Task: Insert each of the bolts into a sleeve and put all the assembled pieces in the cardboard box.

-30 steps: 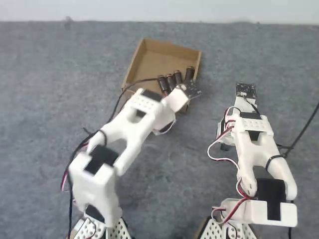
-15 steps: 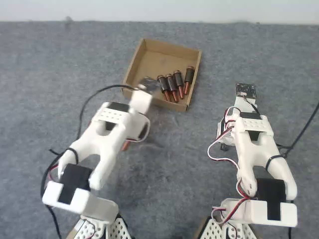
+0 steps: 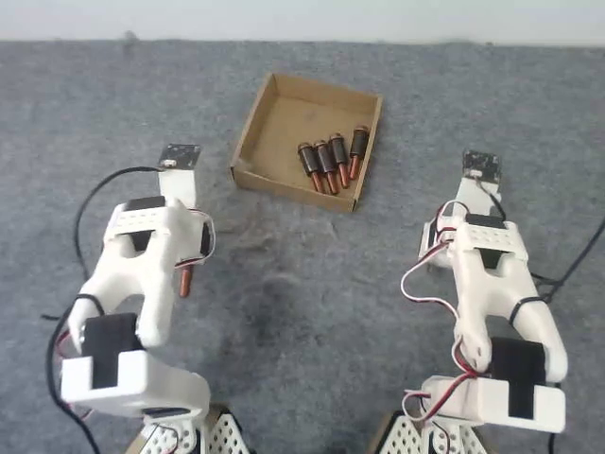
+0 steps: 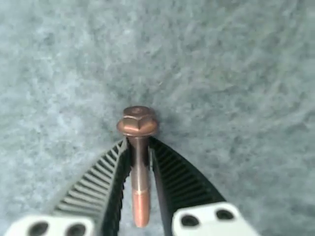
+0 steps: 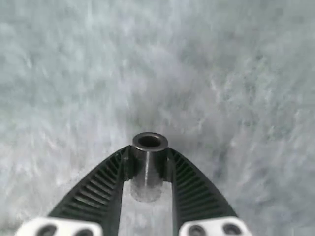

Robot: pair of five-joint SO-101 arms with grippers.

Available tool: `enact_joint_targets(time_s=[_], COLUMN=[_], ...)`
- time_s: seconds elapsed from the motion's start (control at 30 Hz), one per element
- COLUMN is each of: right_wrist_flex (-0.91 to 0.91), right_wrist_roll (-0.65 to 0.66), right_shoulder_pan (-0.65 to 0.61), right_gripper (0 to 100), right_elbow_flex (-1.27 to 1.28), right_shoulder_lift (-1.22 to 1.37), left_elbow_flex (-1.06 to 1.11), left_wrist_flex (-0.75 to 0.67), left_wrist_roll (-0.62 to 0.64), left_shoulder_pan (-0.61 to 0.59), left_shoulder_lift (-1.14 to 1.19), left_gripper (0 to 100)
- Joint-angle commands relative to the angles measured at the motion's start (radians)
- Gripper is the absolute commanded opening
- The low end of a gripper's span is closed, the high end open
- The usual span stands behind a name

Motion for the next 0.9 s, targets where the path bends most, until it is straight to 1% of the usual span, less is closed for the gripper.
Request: enact_joint_targets(time_s=[0.0, 0.1, 0.23, 0.33, 0.53, 0.7, 0.8, 0.87], right_wrist_flex=[-0.113, -0.240, -0.440, -0.559, -0.771, -0.966, -1.150, -1.313], right_wrist_roll=[0.011, 0.011, 0.006, 0.005, 0.011, 0.003, 0.003, 0.011], right_shoulder_pan=[0.013, 0.005, 0.005, 0.002, -0.013, -0.067, -0.096, -0.105], right_gripper=[0.9, 1.2, 1.0, 1.0, 1.0, 1.0, 0.9, 0.7], right_elbow_flex=[-0.041, -0.044, -0.044, -0.044, -0.044, -0.040, -0.023, 0.026], right_shoulder_lift=[-0.050, -0.050, -0.050, -0.050, -0.050, -0.022, 0.045, 0.088], left_elbow_flex=[0.002, 0.033, 0.154, 0.219, 0.232, 0.234, 0.236, 0.236], left_wrist_flex=[0.008, -0.012, -0.109, -0.152, -0.152, -0.152, -0.152, -0.152], left_wrist_roll=[-0.006, -0.054, -0.052, -0.049, -0.052, -0.054, -0.054, -0.054], left_shoulder_pan=[-0.018, -0.035, -0.028, -0.028, -0.029, -0.028, -0.028, -0.028], left_shoulder_lift=[-0.072, -0.120, -0.250, -0.322, -0.334, -0.334, -0.334, -0.334], left_gripper=[1, 1, 1, 1, 1, 1, 1, 1])
